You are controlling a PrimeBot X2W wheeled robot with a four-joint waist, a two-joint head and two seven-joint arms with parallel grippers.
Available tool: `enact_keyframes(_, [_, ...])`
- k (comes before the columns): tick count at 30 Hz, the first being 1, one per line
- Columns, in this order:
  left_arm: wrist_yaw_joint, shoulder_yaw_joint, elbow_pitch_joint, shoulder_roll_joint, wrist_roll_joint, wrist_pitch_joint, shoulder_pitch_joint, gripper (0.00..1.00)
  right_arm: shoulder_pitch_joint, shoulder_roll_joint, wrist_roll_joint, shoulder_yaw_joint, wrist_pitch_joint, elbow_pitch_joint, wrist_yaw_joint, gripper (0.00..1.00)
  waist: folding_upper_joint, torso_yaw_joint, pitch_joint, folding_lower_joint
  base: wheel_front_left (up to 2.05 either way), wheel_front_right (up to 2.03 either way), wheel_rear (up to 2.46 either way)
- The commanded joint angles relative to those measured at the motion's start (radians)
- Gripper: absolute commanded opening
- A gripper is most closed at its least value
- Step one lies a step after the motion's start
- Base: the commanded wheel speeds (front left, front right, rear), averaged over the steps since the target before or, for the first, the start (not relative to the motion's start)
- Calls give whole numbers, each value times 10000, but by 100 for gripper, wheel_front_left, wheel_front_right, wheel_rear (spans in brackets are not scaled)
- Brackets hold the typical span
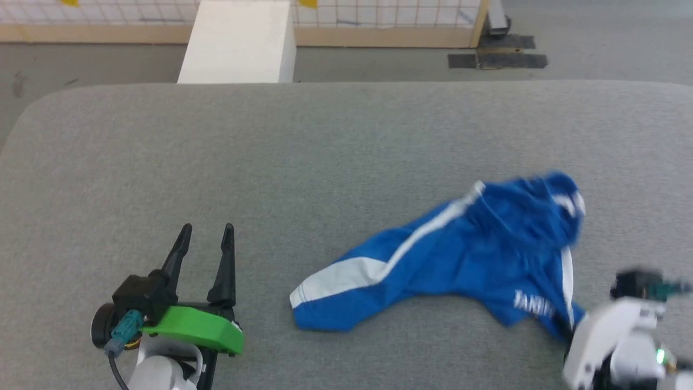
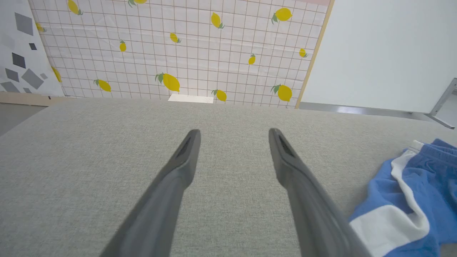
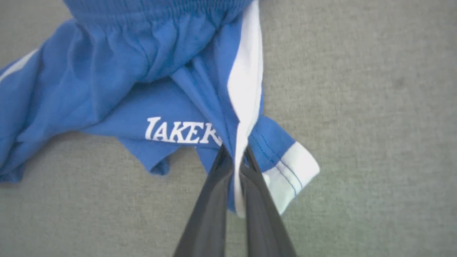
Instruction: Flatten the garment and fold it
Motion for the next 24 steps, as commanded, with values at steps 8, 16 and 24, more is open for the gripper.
enact_keyframes(8, [-71,-167,166,-10,-112,-36,104,100,1600,-6,2518,1075,-1312,-316,-15,100,-1,-621,-382,-1,0,0,0])
enact_keyframes(16, [-72,-637,670,16,-445,361,144,100,603,-6,2228,-995,-4361,-46,-15,100,-1,-748,-601,-1,0,0,0])
enact_keyframes(24, [59,-1554,1401,133,-1186,4218,-190,100,118,-6,2032,-1482,-4918,503,-15,100,-1,-662,-532,-1,0,0,0])
